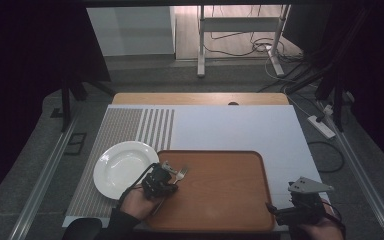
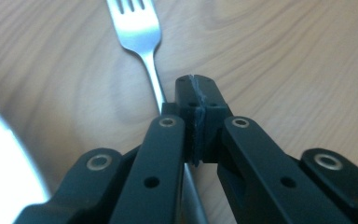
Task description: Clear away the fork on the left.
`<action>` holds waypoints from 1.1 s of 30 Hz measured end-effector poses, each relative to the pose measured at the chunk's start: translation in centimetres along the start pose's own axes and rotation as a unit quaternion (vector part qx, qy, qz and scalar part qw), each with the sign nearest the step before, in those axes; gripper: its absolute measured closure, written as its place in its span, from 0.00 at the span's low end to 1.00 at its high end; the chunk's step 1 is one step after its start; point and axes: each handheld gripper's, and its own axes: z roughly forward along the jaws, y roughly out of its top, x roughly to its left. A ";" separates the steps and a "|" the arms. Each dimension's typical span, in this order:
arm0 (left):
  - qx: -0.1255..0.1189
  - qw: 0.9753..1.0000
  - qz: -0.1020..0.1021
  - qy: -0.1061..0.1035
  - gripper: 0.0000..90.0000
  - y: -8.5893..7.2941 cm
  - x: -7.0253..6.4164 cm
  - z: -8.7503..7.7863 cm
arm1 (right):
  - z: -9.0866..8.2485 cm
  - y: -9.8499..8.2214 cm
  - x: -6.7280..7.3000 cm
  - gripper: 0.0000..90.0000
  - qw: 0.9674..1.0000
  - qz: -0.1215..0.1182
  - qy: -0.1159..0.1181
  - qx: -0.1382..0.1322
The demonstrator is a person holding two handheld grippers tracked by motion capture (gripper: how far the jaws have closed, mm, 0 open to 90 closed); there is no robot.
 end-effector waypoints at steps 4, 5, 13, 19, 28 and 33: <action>0.001 1.000 -0.013 0.003 0.99 -0.3 0.7 -0.2 | 0.0 0.0 0.0 0.00 1.000 -0.001 0.000 0.000; 0.001 1.000 -0.017 0.003 0.99 -0.3 0.9 -0.3 | 0.0 0.0 0.0 0.00 1.000 -0.001 0.000 0.000; 0.007 0.999 -0.040 0.006 0.99 -0.9 2.0 -0.8 | 0.0 0.0 0.0 0.00 1.000 0.000 0.001 0.000; 0.010 0.999 -0.050 0.008 0.99 -1.2 2.5 -1.0 | 0.0 0.0 0.0 0.00 1.000 0.002 -0.002 0.001; 0.007 0.999 -0.050 0.007 0.95 -1.3 2.6 -1.1 | 0.0 0.0 0.0 0.00 1.000 0.002 -0.001 0.002; -0.008 0.999 -0.045 0.000 0.88 -1.3 2.5 -1.5 | 0.0 0.0 0.0 0.00 1.000 0.002 -0.001 0.002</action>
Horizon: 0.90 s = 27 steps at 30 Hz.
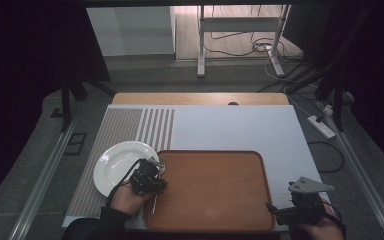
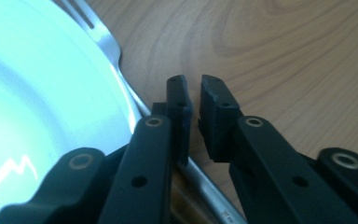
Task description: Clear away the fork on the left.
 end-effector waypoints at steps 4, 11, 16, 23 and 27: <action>-0.013 1.000 0.004 -0.013 0.82 0.0 0.0 -0.3 | 0.0 0.0 0.0 0.00 1.000 0.000 0.000 0.000; -0.045 0.999 0.017 -0.025 0.68 -0.1 -0.4 -0.9 | 0.0 0.0 0.0 0.00 1.000 0.000 0.001 -0.001; -0.058 0.997 0.032 -0.025 0.55 -0.2 -0.4 -1.4 | 0.0 0.0 0.0 0.00 1.000 -0.001 0.002 -0.001; -0.075 0.996 0.039 -0.025 0.36 -0.4 -0.2 -1.8 | 0.1 0.0 0.0 0.00 1.000 -0.001 0.002 0.000; -0.078 0.996 0.032 -0.027 0.28 -0.5 0.0 -1.8 | 0.1 0.0 0.0 0.00 1.000 -0.001 0.002 0.000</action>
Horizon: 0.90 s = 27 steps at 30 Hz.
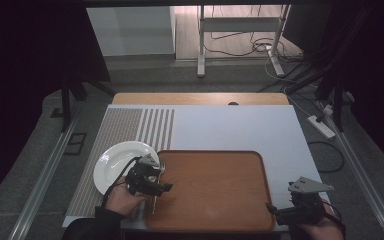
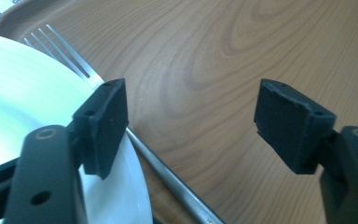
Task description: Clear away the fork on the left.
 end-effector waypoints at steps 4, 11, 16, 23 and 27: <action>-0.001 1.000 0.002 0.006 0.21 -0.1 0.1 -0.1 | 0.0 0.0 0.0 0.00 1.000 -0.001 0.000 0.000; -0.008 1.000 -0.003 0.018 0.06 -0.1 0.4 -0.3 | 0.0 0.0 0.0 0.00 1.000 -0.002 0.000 0.000; -0.015 1.000 -0.008 0.019 0.02 -0.2 0.6 -0.4 | 0.0 0.0 0.0 0.00 1.000 -0.001 0.000 0.001; -0.013 0.999 -0.005 0.034 0.00 -0.6 0.8 -0.7 | 0.0 0.0 0.0 0.00 1.000 -0.001 0.000 0.000; -0.018 0.999 -0.010 0.042 0.00 -1.0 1.1 -1.4 | 0.0 0.0 0.0 0.00 1.000 0.000 0.001 0.000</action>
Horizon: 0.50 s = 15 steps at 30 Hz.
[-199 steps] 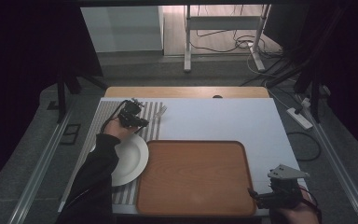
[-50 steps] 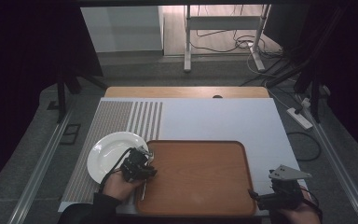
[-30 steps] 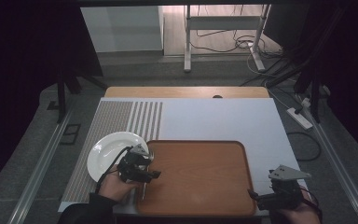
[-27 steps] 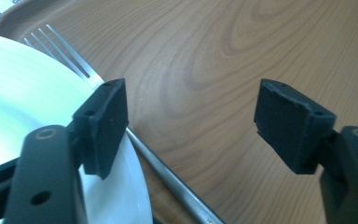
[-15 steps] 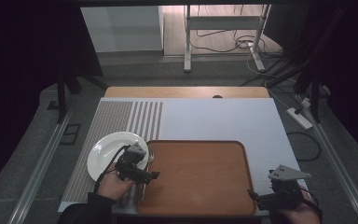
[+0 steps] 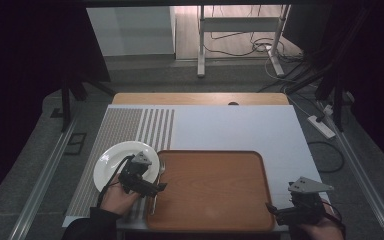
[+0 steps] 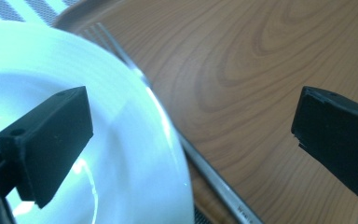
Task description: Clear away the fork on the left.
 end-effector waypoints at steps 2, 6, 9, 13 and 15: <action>-0.003 1.000 -0.004 0.003 0.00 -0.3 0.3 -0.3 | 0.0 0.0 0.0 0.00 1.000 0.000 -0.001 0.000; -0.013 1.000 -0.014 0.006 0.00 -0.9 0.7 -1.1 | 0.0 0.0 0.0 0.00 1.000 0.000 -0.001 0.001; -0.021 1.000 -0.019 0.008 0.00 -1.4 1.0 -1.6 | -0.1 0.0 0.0 0.00 1.000 0.002 -0.003 0.001; -0.028 0.999 -0.025 0.011 0.00 -2.1 1.3 -2.1 | 0.0 0.0 0.0 0.00 1.000 0.002 -0.003 0.001; -0.031 0.999 -0.027 0.014 0.00 -2.6 1.4 -2.5 | 0.0 0.0 0.0 0.00 1.000 0.002 -0.003 0.001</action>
